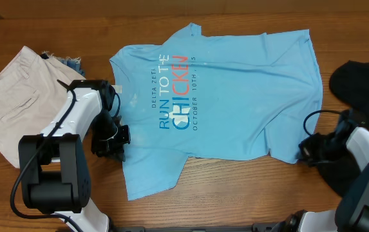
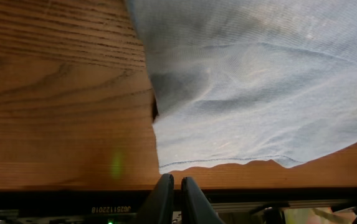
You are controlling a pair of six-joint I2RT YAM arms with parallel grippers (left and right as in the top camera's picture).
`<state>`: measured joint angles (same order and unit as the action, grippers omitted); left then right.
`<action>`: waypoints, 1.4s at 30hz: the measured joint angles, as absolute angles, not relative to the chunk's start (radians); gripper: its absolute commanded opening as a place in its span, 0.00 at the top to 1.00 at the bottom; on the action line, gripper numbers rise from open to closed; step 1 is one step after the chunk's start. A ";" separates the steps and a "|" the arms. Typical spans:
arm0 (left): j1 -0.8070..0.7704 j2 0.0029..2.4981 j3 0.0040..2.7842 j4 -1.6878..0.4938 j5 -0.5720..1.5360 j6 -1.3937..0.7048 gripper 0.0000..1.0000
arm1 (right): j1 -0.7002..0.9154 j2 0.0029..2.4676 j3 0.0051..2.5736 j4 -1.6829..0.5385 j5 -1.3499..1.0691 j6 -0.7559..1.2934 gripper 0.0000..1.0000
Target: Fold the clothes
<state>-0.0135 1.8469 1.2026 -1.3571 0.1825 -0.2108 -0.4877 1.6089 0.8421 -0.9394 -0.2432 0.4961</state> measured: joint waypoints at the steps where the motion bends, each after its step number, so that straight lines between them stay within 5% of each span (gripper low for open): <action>1: -0.014 1.847 1.203 -1.357 0.183 -0.211 0.88 | -0.502 1.599 0.858 -0.948 -0.238 0.490 0.96; 18: -0.019 1.847 1.050 -1.156 0.185 -0.266 0.74 | -0.686 1.448 0.931 -0.953 -0.233 0.436 0.96; 27: -0.055 1.846 0.978 -1.097 0.229 -0.313 0.54 | -0.686 1.448 0.931 -0.943 -0.274 0.403 0.96; 39: -0.059 1.834 0.909 -1.114 0.283 -0.336 0.58 | -0.686 1.448 0.931 -0.942 -0.284 0.392 0.96; 42: -0.065 1.834 0.902 -1.114 0.289 -0.337 0.67 | -0.686 1.448 0.931 -0.942 -0.285 0.392 0.96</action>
<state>-0.0650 1.8336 0.9020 -1.1145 0.2890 -0.3367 -0.6865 1.4483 0.9314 -0.9421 -0.2848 0.3916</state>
